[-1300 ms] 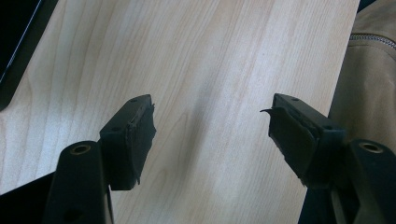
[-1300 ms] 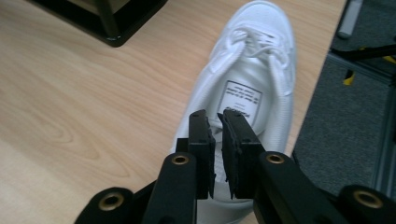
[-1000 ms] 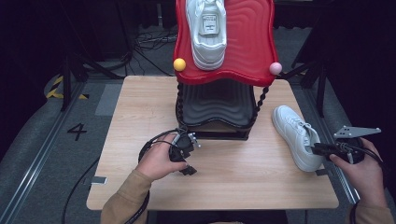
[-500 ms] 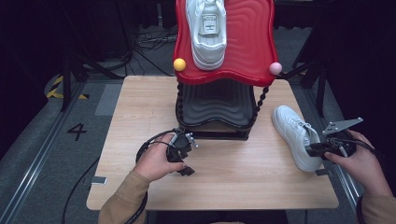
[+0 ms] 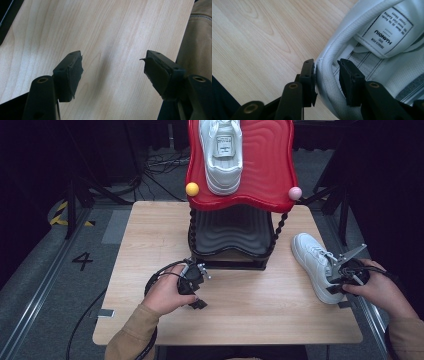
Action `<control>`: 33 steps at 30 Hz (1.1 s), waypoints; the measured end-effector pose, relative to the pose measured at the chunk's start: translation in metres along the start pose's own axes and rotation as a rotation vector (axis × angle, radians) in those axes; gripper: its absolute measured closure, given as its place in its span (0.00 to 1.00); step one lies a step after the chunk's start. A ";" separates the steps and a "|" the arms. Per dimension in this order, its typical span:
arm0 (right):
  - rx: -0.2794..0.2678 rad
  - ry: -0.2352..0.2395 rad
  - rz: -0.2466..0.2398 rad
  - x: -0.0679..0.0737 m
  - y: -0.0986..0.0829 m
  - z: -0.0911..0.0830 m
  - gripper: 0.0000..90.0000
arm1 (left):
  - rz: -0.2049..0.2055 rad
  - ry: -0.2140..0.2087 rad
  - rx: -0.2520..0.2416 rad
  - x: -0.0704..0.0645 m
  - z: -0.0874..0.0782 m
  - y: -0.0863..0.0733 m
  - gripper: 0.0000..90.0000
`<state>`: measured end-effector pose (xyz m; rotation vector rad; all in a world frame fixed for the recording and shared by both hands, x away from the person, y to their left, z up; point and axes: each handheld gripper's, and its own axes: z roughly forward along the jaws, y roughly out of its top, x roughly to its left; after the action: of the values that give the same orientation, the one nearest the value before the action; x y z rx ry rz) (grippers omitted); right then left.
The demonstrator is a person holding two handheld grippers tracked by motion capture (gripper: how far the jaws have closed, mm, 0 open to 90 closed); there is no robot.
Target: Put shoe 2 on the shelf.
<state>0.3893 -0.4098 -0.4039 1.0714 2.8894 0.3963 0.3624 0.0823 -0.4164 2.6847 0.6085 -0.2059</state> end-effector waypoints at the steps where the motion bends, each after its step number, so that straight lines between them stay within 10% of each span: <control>1: 0.000 0.000 0.000 0.000 0.000 0.000 0.73 | 0.000 0.000 0.000 0.000 0.000 0.000 0.35; 12: 0.191 0.041 -0.055 -0.004 0.010 0.023 0.73 | -0.033 0.011 -0.006 -0.002 -0.005 -0.014 0.35; 21: 0.228 0.087 -0.072 -0.005 0.014 0.025 0.85 | -0.060 0.022 -0.010 -0.005 -0.008 -0.024 0.35; 33: 0.125 0.109 0.009 0.005 0.029 0.016 0.88 | -0.090 0.032 -0.025 -0.006 -0.014 -0.035 0.35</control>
<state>0.4064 -0.3818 -0.4115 1.1145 3.0419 0.2859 0.3421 0.1150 -0.4140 2.6434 0.7374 -0.1789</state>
